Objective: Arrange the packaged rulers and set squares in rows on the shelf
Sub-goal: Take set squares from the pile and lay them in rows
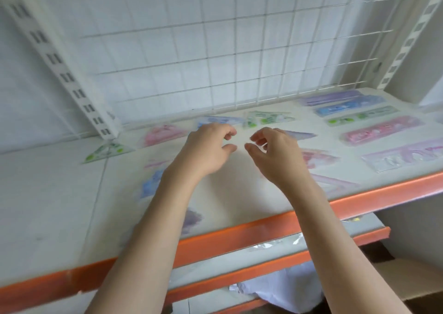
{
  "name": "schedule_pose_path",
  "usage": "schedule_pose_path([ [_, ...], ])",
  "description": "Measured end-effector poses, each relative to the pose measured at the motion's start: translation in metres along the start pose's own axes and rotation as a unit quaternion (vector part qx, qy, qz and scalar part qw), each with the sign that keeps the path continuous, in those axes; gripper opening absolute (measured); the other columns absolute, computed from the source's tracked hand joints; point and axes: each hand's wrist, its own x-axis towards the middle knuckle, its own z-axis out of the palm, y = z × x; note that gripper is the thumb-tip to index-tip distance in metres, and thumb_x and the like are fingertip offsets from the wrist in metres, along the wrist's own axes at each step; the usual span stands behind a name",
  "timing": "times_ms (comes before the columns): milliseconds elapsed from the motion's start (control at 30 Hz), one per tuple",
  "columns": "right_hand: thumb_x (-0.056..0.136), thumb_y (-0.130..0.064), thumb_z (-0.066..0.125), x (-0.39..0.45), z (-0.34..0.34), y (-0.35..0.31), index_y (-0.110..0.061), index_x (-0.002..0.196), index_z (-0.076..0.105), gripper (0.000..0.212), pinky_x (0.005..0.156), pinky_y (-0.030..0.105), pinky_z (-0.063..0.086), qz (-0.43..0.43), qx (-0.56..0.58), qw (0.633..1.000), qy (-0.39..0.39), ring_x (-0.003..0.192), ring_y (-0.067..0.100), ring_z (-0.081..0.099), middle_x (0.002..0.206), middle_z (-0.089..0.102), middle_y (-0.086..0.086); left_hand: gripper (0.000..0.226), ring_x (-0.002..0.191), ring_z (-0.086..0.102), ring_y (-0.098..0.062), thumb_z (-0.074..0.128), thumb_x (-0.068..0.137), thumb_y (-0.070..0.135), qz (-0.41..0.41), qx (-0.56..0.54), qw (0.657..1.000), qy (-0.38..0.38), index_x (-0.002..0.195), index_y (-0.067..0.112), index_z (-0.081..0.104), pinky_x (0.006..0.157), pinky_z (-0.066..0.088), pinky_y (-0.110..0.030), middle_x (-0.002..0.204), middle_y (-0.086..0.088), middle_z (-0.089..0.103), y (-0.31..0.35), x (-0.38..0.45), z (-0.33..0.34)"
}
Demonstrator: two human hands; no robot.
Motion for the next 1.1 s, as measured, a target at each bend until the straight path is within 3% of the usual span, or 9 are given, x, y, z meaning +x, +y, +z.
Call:
schedule_pose_path([
  [233, 0.09, -0.026, 0.059, -0.024, 0.067, -0.093, -0.012, 0.109, 0.063, 0.025, 0.083, 0.029, 0.043, -0.092, 0.009, 0.992, -0.085, 0.097, 0.021, 0.057, 0.106, 0.062, 0.006, 0.03, 0.118, 0.05, -0.021, 0.047, 0.095, 0.033, -0.124, 0.115, 0.983, 0.074, 0.122, 0.024, 0.056, 0.092, 0.037, -0.035, 0.125, 0.004, 0.058, -0.09, -0.099, -0.046],
  [367, 0.09, -0.028, 0.058, -0.042, 0.112, -0.15, -0.015, 0.111, 0.064, 0.026, 0.086, 0.032, 0.043, -0.143, 0.005, 0.98, -0.138, 0.1, 0.023, 0.057, 0.107, 0.061, 0.007, 0.036, 0.12, 0.047, -0.022, 0.046, 0.094, 0.04, -0.219, 0.148, 0.962, 0.069, 0.126, 0.026, 0.053, 0.091, 0.035, -0.035, 0.128, 0.005, 0.054, -0.148, -0.163, -0.073],
  [700, 0.092, -0.033, 0.054, -0.099, 0.214, -0.271, -0.02, 0.119, 0.059, 0.03, 0.095, 0.029, 0.038, -0.258, -0.019, 0.931, -0.258, 0.112, 0.023, 0.049, 0.116, 0.057, 0.005, 0.037, 0.121, 0.047, -0.023, 0.052, 0.091, 0.039, -0.364, 0.101, 0.915, 0.139, 0.124, 0.022, 0.056, 0.098, 0.036, -0.038, 0.127, 0.002, 0.055, -0.263, -0.28, -0.138],
  [1100, 0.091, -0.034, 0.056, -0.097, 0.297, -0.371, -0.02, 0.12, 0.059, 0.033, 0.093, 0.029, 0.039, -0.288, -0.04, 0.897, -0.332, 0.111, 0.027, 0.051, 0.12, 0.054, 0.008, 0.034, 0.113, 0.054, -0.025, 0.061, 0.088, 0.031, -0.427, 0.016, 0.879, 0.21, 0.119, 0.016, 0.062, 0.096, 0.042, -0.036, 0.12, -0.005, 0.061, -0.346, -0.324, -0.182],
])
